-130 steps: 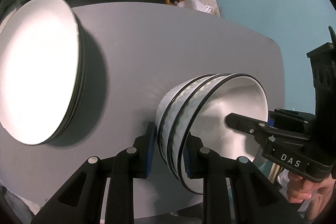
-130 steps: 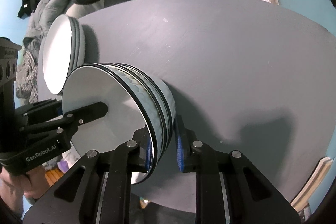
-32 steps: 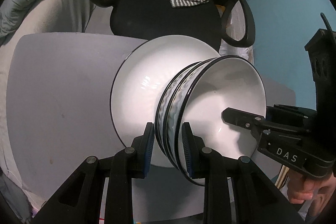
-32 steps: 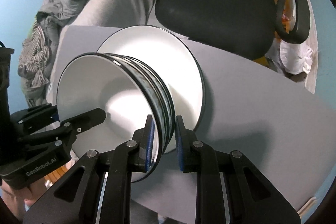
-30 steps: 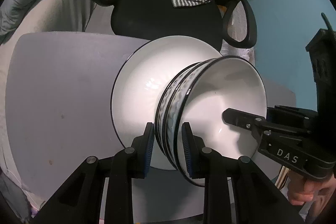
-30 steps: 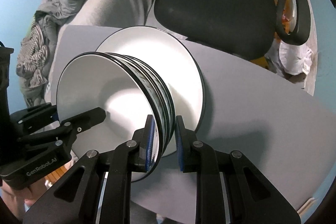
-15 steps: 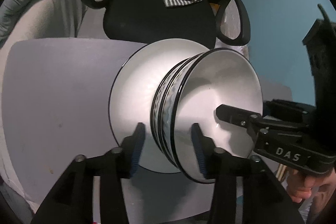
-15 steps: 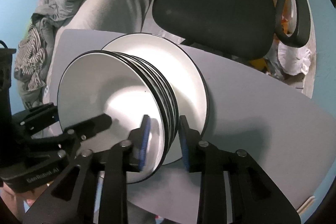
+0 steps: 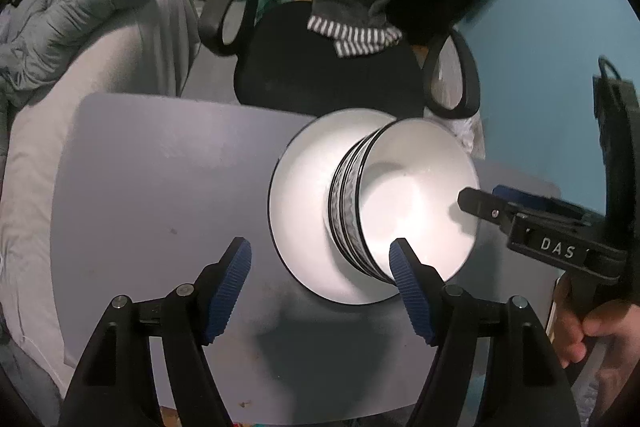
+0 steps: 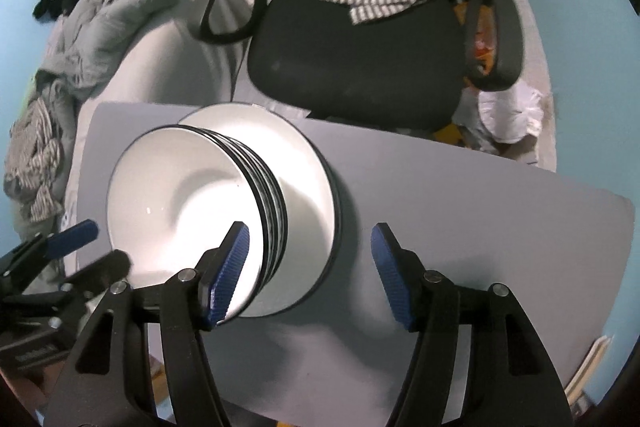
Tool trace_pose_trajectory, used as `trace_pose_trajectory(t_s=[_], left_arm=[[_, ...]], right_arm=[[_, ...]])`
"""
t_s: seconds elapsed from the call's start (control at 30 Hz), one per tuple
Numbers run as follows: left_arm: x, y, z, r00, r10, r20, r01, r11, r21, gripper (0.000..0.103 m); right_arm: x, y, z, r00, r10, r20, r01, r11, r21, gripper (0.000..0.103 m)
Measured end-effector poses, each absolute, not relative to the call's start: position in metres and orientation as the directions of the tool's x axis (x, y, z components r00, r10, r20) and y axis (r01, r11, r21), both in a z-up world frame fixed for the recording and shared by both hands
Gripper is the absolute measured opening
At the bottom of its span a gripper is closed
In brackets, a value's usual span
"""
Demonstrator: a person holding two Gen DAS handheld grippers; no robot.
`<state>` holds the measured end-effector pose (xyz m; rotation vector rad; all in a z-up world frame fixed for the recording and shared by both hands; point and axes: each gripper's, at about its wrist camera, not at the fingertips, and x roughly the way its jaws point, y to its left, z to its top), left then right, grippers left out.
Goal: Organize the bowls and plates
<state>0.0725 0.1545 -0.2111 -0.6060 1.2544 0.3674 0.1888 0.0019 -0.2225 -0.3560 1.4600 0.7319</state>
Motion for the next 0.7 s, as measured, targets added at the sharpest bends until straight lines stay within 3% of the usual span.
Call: trace_pose_trajectory(t_s=[0.6, 0.7], left_arm=[[0.034, 0.113, -0.108, 0.452, 0.108, -0.885, -0.543, 0.821, -0.177, 0.079], [0.026, 0.109, -0.094, 0.471, 0.118, -0.874, -0.535, 0.826, -0.177, 0.086]], right_arm=[[0.153, -0.033, -0.115, 0.207, 0.325, -0.923, -0.633, 0.764, 0.127, 0.066], [0.143, -0.037, -0.097, 0.264, 0.332, -0.906, -0.660, 0.747, 0.081, 0.066]])
